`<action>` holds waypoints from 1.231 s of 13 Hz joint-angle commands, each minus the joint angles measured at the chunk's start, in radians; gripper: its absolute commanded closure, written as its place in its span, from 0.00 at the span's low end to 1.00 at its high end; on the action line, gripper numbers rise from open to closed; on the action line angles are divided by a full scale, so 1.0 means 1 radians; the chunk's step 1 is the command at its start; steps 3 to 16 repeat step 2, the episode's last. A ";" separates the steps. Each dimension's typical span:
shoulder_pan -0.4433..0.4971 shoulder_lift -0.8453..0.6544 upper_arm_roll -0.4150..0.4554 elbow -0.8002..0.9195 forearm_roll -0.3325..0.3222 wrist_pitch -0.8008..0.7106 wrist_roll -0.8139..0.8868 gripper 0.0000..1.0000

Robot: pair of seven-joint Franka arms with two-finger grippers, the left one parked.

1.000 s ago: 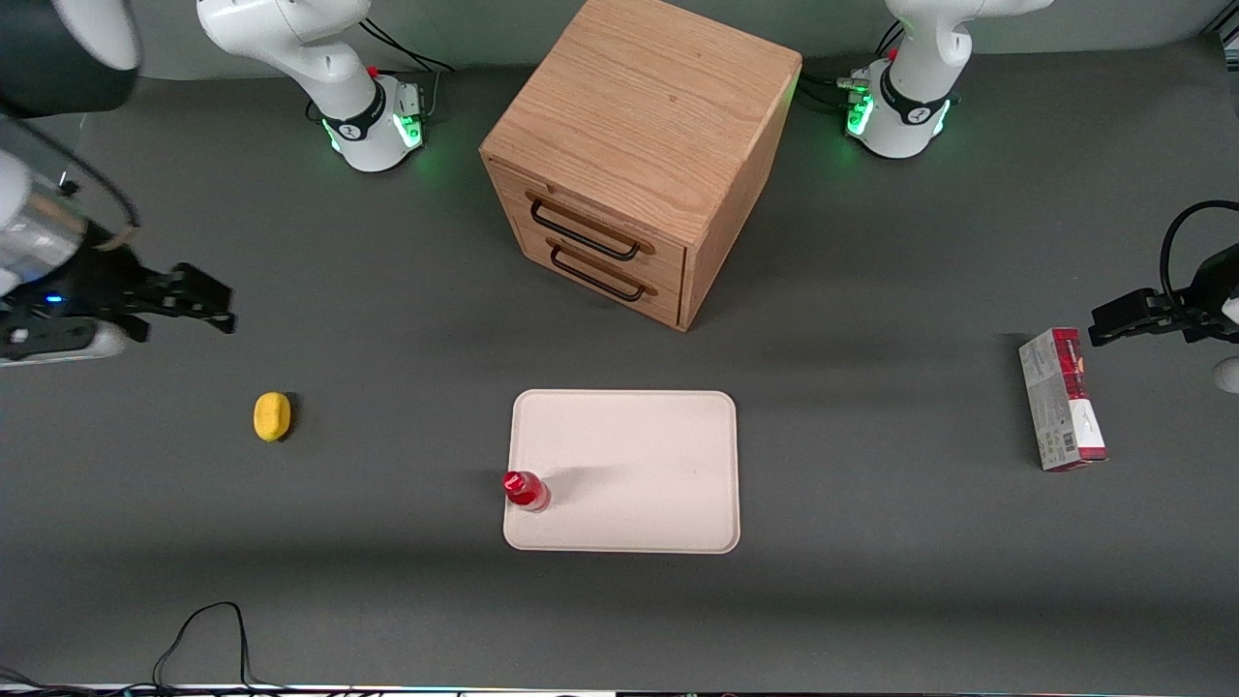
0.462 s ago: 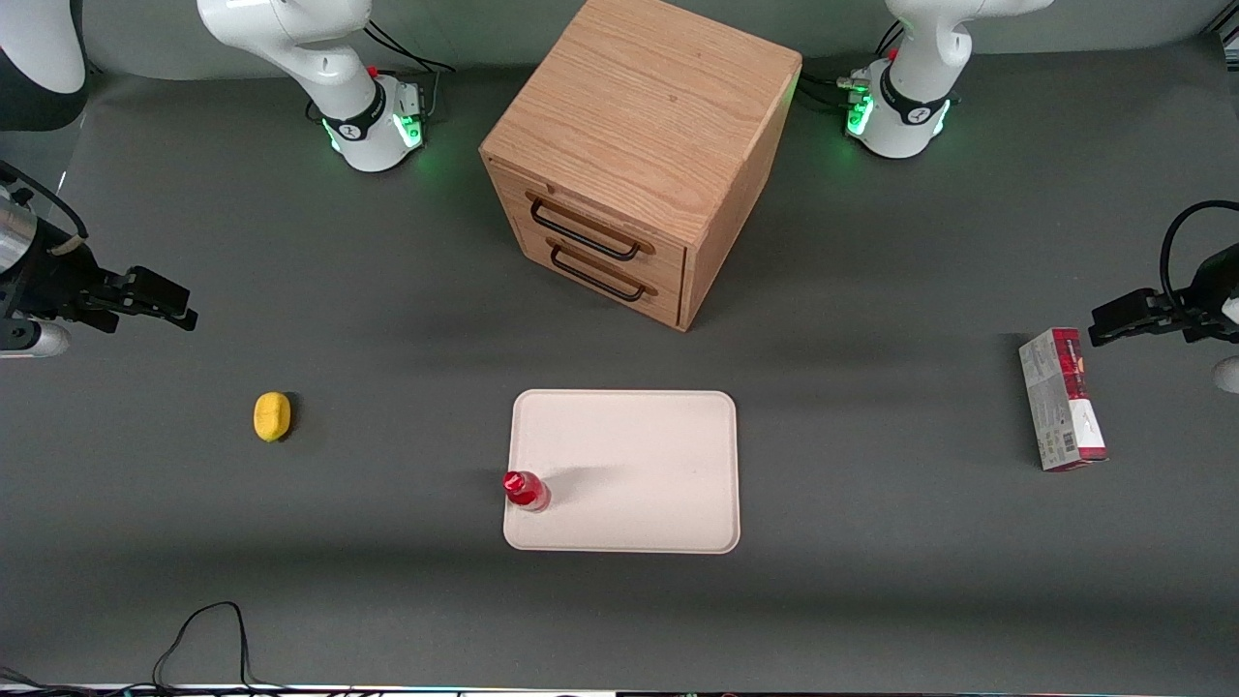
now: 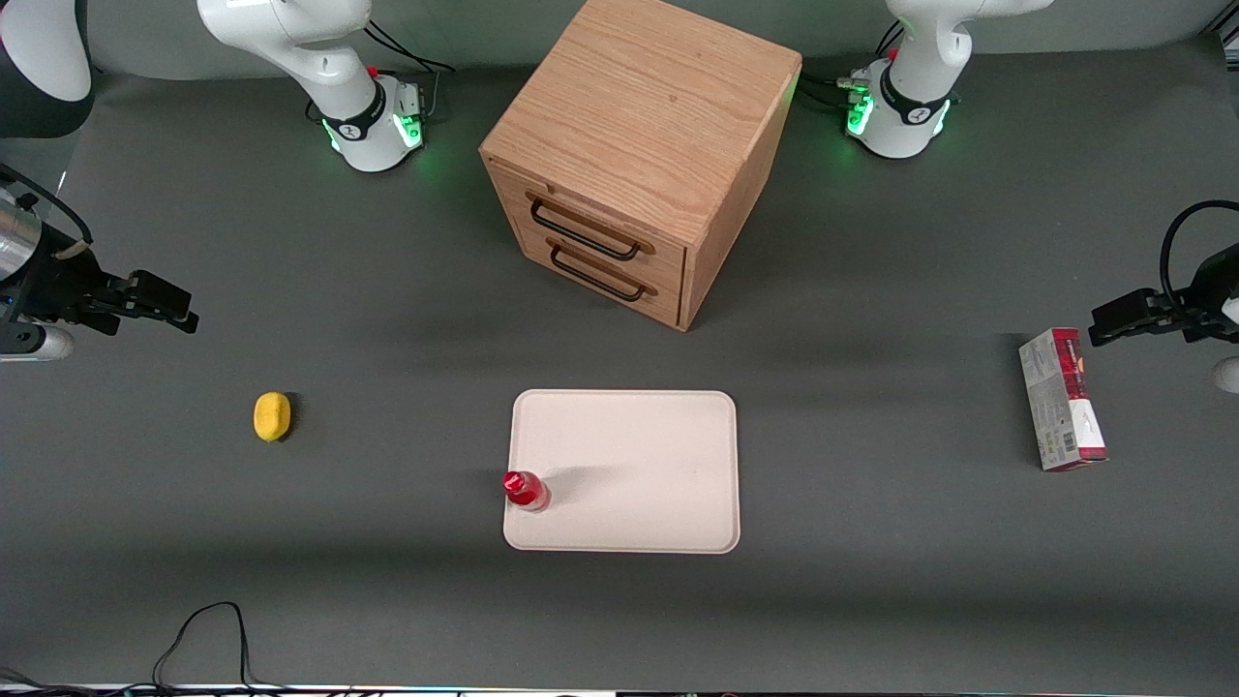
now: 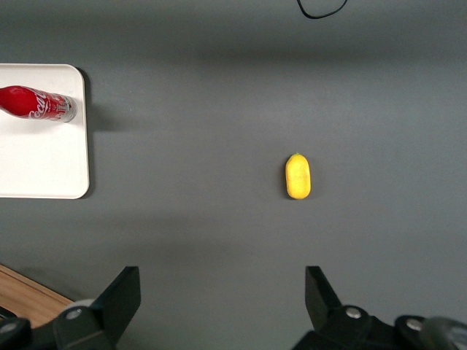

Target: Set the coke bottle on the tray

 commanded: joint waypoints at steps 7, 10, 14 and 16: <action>-0.008 -0.018 0.001 -0.012 -0.016 0.003 0.006 0.00; -0.008 -0.018 0.001 -0.012 -0.016 0.003 0.006 0.00; -0.008 -0.018 0.001 -0.012 -0.016 0.003 0.006 0.00; -0.008 -0.018 0.001 -0.012 -0.016 0.003 0.006 0.00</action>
